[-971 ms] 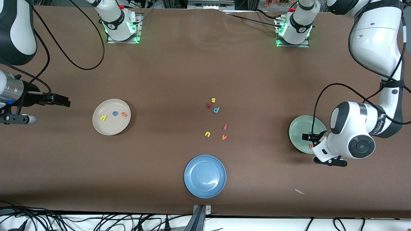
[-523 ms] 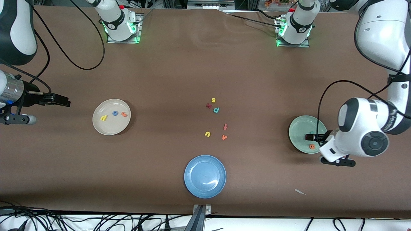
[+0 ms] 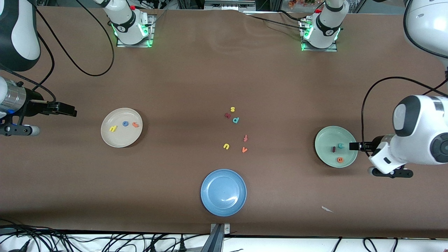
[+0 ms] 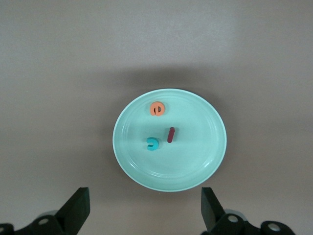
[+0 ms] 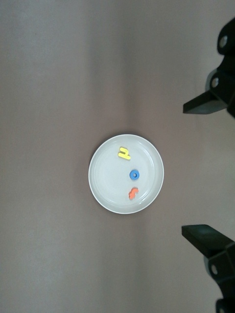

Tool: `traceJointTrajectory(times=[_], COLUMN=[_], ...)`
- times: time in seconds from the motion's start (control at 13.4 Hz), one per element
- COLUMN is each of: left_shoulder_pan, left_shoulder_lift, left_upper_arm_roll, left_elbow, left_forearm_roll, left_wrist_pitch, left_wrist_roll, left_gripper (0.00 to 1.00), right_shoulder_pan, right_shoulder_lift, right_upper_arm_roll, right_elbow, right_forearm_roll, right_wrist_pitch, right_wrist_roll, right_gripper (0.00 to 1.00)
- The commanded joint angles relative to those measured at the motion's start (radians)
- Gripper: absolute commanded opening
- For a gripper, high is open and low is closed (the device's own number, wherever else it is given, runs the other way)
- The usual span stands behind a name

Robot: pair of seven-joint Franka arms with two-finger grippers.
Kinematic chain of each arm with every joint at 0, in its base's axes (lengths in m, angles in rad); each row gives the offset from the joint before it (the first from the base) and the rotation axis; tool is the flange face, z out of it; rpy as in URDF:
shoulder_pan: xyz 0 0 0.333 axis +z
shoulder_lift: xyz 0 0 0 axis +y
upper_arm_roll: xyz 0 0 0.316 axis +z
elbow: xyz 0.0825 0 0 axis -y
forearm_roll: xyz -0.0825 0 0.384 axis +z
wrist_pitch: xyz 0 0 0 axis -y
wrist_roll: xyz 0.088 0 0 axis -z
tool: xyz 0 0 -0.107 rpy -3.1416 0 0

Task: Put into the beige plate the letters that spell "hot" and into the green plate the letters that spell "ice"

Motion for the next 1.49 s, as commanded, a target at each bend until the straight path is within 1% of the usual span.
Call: traceJointTrajectory(times=[0.0, 0.07, 0.15, 0.3, 0.37, 0.6, 0.75, 1.05, 1.19, 1.34, 1.42], left_shoulder_pan=[0.001, -0.017, -0.046, -0.119, -0.149, -0.152, -0.154, -0.154, -0.157, -0.155, -0.155], left_shoulder_lift=[-0.122, -0.168, -0.220, -0.328, -0.375, -0.471, -0.517, -0.549, -0.580, -0.580, -0.581], left_upper_arm_roll=[0.019, 0.048, 0.082, 0.186, 0.212, 0.214, 0.214, 0.213, 0.213, 0.213, 0.213], left_elbow=[-0.100, -0.137, -0.182, -0.275, -0.315, -0.355, -0.360, -0.346, -0.354, -0.342, -0.342], left_forearm_roll=[-0.059, -0.068, -0.102, -0.168, -0.171, -0.189, -0.191, -0.194, -0.194, -0.197, -0.197], left_wrist_pitch=[-0.007, -0.004, -0.001, 0.032, 0.043, 0.040, 0.028, -0.018, -0.029, -0.098, -0.102], left_wrist_roll=[0.065, 0.065, 0.065, 0.067, 0.065, 0.061, 0.059, 0.058, 0.058, 0.061, 0.061], left_gripper=[1.00, 1.00, 1.00, 1.00, 1.00, 1.00, 1.00, 1.00, 1.00, 1.00, 1.00], right_shoulder_pan=[-0.017, -0.017, -0.015, -0.015, -0.015, -0.015, -0.015, -0.015, -0.015, -0.015, -0.015], right_shoulder_lift=[-0.028, -0.028, -0.028, -0.028, -0.028, -0.028, -0.028, -0.028, -0.028, -0.028, -0.028], right_upper_arm_roll=[0.020, 0.020, 0.020, 0.020, 0.020, 0.020, 0.020, 0.020, 0.020, 0.020, 0.020], right_elbow=[-0.032, -0.032, -0.032, -0.031, -0.032, -0.032, -0.032, -0.031, -0.031, -0.032, -0.032], right_forearm_roll=[-0.011, -0.011, -0.013, -0.013, -0.013, -0.013, -0.013, -0.013, -0.011, -0.011, -0.011], right_wrist_pitch=[0.019, 0.020, 0.021, 0.022, 0.022, 0.021, 0.019, 0.019, 0.019, 0.017, 0.016], right_wrist_roll=[0.005, 0.005, 0.007, 0.009, 0.009, 0.010, 0.010, 0.010, 0.010, 0.010, 0.010], right_gripper=[1.00, 1.00, 1.00, 1.00, 1.00, 1.00, 1.00, 1.00, 1.00, 1.00, 1.00])
